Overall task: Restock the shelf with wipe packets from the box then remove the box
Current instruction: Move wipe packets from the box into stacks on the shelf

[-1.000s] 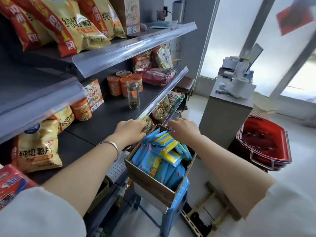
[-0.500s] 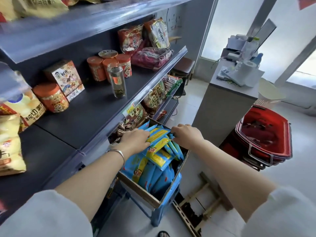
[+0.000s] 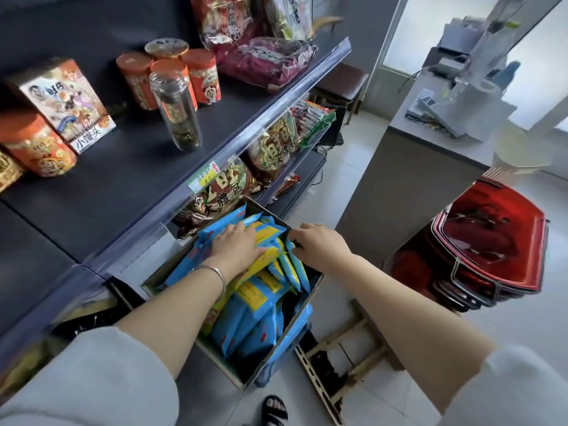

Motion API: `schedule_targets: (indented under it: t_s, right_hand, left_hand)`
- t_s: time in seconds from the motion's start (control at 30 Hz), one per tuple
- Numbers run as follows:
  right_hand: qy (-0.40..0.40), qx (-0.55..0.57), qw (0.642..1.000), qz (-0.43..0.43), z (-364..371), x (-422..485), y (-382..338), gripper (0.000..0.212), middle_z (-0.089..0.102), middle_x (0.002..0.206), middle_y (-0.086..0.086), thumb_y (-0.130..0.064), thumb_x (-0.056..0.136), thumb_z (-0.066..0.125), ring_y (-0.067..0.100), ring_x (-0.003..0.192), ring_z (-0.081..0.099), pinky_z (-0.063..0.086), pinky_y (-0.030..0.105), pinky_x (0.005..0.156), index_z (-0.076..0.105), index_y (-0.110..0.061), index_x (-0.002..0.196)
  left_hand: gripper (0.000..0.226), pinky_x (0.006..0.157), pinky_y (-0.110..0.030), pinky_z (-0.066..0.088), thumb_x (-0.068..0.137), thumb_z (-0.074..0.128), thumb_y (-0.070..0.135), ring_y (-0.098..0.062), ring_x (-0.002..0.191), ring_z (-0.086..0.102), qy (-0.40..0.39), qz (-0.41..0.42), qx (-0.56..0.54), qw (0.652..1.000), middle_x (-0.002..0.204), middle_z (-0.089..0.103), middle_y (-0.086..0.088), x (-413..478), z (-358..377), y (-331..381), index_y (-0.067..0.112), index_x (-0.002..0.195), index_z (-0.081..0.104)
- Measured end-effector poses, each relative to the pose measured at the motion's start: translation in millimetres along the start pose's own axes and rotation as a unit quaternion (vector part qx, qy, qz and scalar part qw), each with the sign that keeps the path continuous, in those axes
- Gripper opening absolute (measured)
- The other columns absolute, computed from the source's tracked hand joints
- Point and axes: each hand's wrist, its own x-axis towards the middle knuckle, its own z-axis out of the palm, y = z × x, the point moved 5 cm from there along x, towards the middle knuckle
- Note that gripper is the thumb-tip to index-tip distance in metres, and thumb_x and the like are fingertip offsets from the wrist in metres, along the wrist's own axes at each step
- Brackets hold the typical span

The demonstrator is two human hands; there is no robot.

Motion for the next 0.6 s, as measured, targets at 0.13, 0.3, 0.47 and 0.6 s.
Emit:
schedule_targets:
  t_s: [0.13, 0.3, 0.47, 0.6]
  right_hand:
    - [-0.011, 0.009, 1.000, -0.012, -0.4, 3.8, 2.5, 0.030, 0.054, 0.117, 0.004, -0.029, 0.094, 0.048, 0.028, 0.110, 0.052, 0.049, 0.037, 0.078, 0.054, -0.024, 0.123]
    - [-0.002, 0.011, 1.000, -0.012, -5.6, 5.4, 1.6, 0.029, 0.054, 0.116, 0.004, -0.029, 0.095, 0.047, 0.027, 0.109, 0.053, 0.043, 0.033, 0.073, 0.054, -0.024, 0.122]
    - [-0.010, -0.008, 0.998, -0.056, -5.0, 6.1, -12.3, 0.038, 0.053, 0.123, 0.002, -0.034, 0.092, 0.054, 0.027, 0.114, 0.049, 0.042, 0.035, 0.083, 0.051, -0.027, 0.129]
    - [-0.033, -0.052, 0.994, -0.095, 2.9, 8.6, -33.6, 0.053, 0.048, 0.128, -0.001, -0.041, 0.084, 0.063, 0.026, 0.118, 0.044, 0.038, 0.038, 0.090, 0.045, -0.032, 0.133]
  left_hand:
    - [0.021, 0.082, -0.043, 0.047, 0.097, 0.039, 0.013, -0.034, 0.110, 0.053, 0.027, 0.015, 0.040, 0.999, 0.113, 0.058, -0.015, 0.7, -9.5, 5.6, 0.006, 0.114, 0.049]
    - [0.016, 0.069, -0.042, 0.044, 0.093, 0.040, 0.007, -0.037, 0.097, 0.058, 0.044, -0.012, 0.005, 0.999, 0.108, 0.059, -0.017, -5.0, -23.8, 0.1, 0.005, 0.106, 0.048]
    - [0.031, 0.067, -0.035, 0.041, 0.088, 0.039, 0.009, -0.035, 0.096, 0.057, 0.073, -0.056, -0.086, 0.992, 0.112, 0.059, -0.015, -22.1, -38.9, -26.2, 0.014, 0.118, 0.046]
    - [0.038, 0.070, -0.034, 0.039, 0.088, 0.040, 0.015, -0.034, 0.099, 0.056, 0.078, -0.085, -0.115, 0.987, 0.115, 0.059, -0.013, -41.3, -47.6, -44.6, 0.018, 0.126, 0.042]
